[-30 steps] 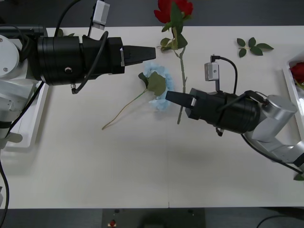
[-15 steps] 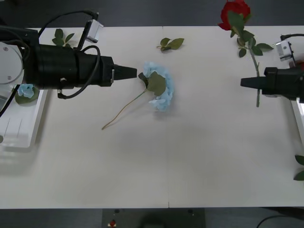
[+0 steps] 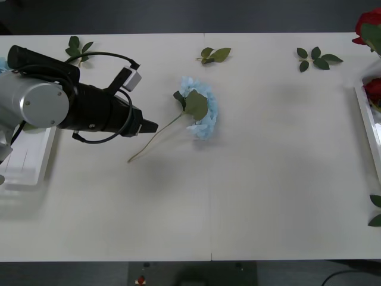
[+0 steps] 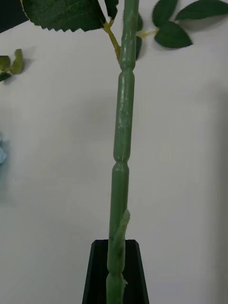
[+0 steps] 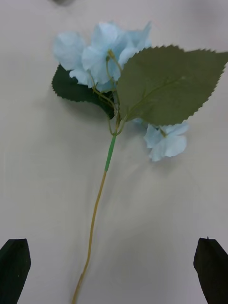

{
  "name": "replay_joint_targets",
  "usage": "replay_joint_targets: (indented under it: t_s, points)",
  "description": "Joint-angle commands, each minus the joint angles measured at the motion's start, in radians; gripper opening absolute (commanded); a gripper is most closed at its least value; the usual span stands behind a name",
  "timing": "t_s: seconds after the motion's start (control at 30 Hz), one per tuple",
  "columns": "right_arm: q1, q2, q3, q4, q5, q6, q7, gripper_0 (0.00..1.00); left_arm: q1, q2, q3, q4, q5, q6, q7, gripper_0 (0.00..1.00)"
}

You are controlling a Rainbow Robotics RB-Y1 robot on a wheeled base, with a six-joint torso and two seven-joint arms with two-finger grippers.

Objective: Put the red flowers into the right box and the blue flowers into the left box

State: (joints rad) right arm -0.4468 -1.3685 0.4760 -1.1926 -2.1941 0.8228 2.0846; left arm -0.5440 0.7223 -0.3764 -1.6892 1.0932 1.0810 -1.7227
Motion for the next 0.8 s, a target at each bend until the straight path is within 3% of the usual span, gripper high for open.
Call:
replay_joint_targets:
  t_s: [0.03,0.47,0.8]
  points:
    - [-0.012,-0.057,-0.005,0.048,0.042,0.001,0.008,0.0,-0.079,-0.012,-0.042,0.046,-0.055,-0.001,-0.02,1.0]
    - [0.068,-0.118,-0.005,0.206,0.088,-0.051,0.071,0.0,-0.22,-0.147,-0.184,0.269,-0.236,-0.001,-0.06,1.0]
    - [0.077,-0.08,-0.005,0.309,0.14,-0.131,0.106,0.0,-0.3,-0.245,-0.231,0.433,-0.322,-0.001,-0.078,1.0]
